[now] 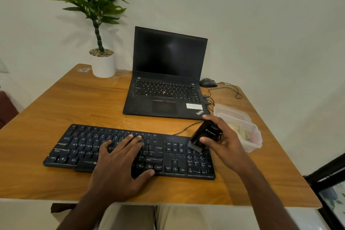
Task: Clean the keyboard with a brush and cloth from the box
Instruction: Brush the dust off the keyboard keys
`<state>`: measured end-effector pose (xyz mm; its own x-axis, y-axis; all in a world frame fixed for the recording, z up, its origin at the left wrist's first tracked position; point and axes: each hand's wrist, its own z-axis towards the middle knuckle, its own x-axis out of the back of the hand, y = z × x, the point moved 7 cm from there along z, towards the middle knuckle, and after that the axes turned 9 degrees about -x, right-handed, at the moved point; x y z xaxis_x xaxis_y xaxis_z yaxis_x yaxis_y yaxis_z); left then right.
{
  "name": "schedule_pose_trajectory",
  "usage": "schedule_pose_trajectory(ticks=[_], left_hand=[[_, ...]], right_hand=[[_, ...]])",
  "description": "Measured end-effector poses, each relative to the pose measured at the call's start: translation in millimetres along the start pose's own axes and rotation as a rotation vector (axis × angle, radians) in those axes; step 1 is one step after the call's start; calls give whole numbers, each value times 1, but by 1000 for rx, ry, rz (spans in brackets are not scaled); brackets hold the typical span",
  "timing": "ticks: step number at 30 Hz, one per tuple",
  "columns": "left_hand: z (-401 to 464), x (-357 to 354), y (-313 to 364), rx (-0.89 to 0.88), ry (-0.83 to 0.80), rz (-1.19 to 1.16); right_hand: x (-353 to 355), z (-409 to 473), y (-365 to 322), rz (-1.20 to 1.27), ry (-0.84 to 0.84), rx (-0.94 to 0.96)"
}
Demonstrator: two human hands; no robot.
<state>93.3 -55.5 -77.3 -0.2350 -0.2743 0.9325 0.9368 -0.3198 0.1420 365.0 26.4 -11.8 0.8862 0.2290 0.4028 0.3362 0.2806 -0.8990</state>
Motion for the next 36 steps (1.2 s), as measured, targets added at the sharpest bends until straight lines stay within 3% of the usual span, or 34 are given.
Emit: schedule_pose_trajectory(ticks=[3, 7, 14, 20, 24, 30, 33, 36], left_hand=[[0, -1, 0, -6, -2, 2], [1, -1, 0, -2, -2, 7], [1, 1, 1, 2, -15, 3], [-1, 2, 1, 10, -14, -1], [0, 3, 1, 8, -11, 4], [1, 1, 1, 8, -16, 11], [0, 1, 1, 9, -17, 4], [0, 1, 1, 9, -11, -1]], right_hand=[[6, -7, 8, -123, -97, 1], [27, -4, 8, -234, -81, 3], [-24, -2, -1, -125, -71, 27], [-7, 1, -1, -256, -158, 20], [21, 4, -1, -313, -102, 7], [-30, 0, -3, -241, -93, 32], [-32, 4, -11, -152, -74, 37], [-24, 4, -10, -227, -138, 41]])
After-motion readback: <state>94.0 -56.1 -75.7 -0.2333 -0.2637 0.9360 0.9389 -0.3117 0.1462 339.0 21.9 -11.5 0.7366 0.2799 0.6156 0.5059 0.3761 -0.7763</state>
